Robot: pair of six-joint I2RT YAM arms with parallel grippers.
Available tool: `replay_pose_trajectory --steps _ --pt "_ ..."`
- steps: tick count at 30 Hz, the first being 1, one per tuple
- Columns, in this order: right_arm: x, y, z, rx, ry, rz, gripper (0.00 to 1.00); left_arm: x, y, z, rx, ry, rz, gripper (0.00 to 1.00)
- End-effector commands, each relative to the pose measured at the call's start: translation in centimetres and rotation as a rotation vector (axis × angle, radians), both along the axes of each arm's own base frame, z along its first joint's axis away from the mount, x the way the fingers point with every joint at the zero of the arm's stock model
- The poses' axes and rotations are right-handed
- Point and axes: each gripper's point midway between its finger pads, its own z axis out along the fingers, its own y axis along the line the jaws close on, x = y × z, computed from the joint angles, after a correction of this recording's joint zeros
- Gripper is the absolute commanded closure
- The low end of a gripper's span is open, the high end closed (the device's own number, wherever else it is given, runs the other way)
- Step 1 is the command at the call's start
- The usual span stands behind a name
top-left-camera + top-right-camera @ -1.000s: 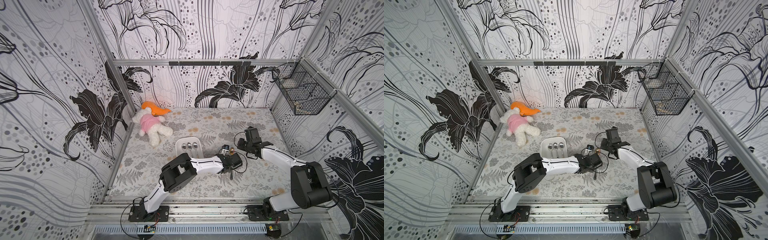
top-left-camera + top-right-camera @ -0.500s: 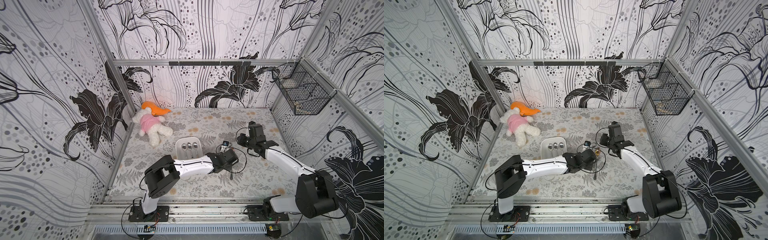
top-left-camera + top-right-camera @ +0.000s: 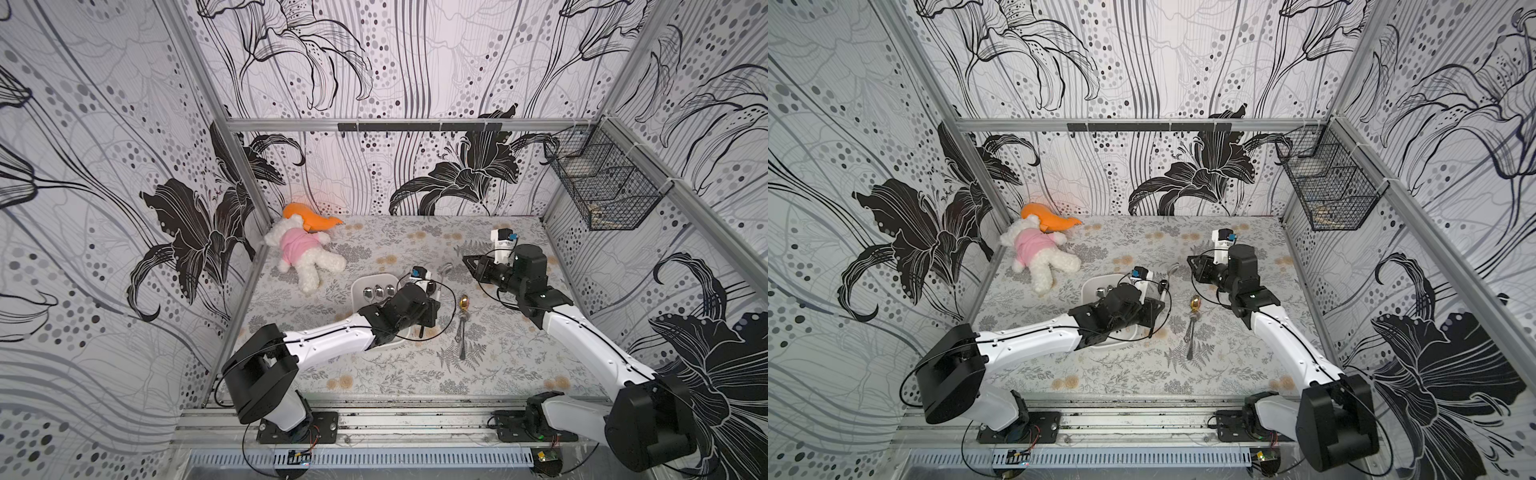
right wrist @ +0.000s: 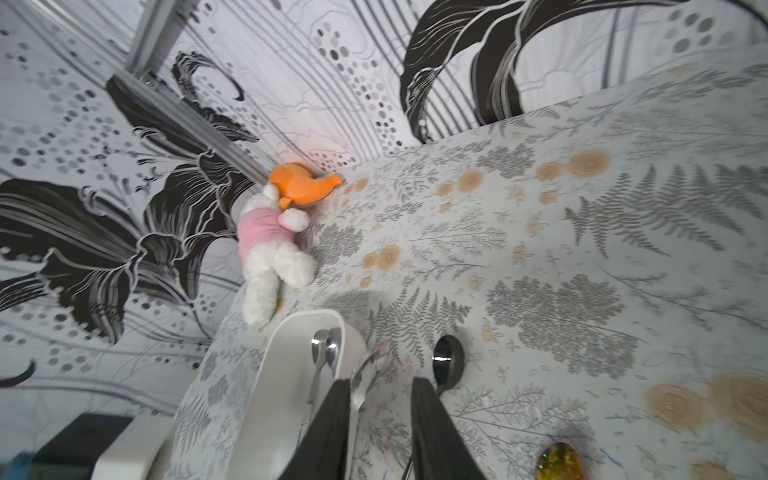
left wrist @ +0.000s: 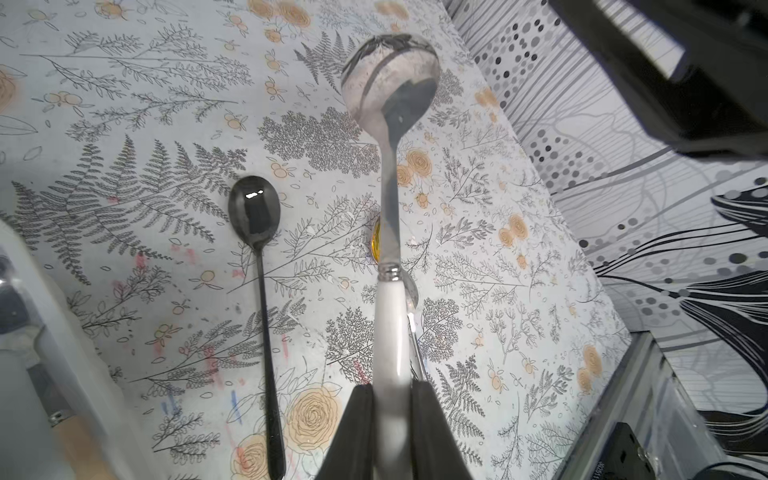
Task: Put the spoon into the storage box
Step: Pick up the spoon from the center of the board, then place the spoon in the storage box.
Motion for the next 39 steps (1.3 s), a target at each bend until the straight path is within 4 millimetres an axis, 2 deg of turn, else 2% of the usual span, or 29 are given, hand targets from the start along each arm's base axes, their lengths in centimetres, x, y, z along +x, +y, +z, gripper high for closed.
replay_pose_trajectory --steps 1,7,14,21,28,33,39 --pt "-2.0 2.8 2.1 0.113 -0.098 0.209 0.69 -0.1 -0.4 5.0 -0.180 -0.118 -0.101 1.00" --pt "-4.6 5.3 2.7 0.175 -0.170 0.367 0.66 0.0 2.7 6.6 -0.300 -0.157 -0.142 1.00" --pt "-7.3 9.9 3.0 0.172 -0.209 0.550 0.65 -1.1 3.5 7.4 -0.349 -0.192 -0.217 1.00" --pt "-7.8 11.9 2.3 0.170 -0.193 0.602 0.65 -2.1 4.1 8.4 -0.386 -0.217 -0.247 1.00" --pt "-8.9 13.0 2.9 0.211 -0.199 0.680 0.68 -2.5 4.4 8.6 -0.400 -0.226 -0.258 1.00" --pt "-9.5 13.0 3.3 0.217 -0.210 0.696 0.77 -2.7 4.2 8.7 -0.414 -0.228 -0.288 1.00" --pt "-9.7 13.3 3.5 0.251 -0.179 0.714 0.96 -2.8 4.0 8.8 -0.427 -0.225 -0.303 1.00"
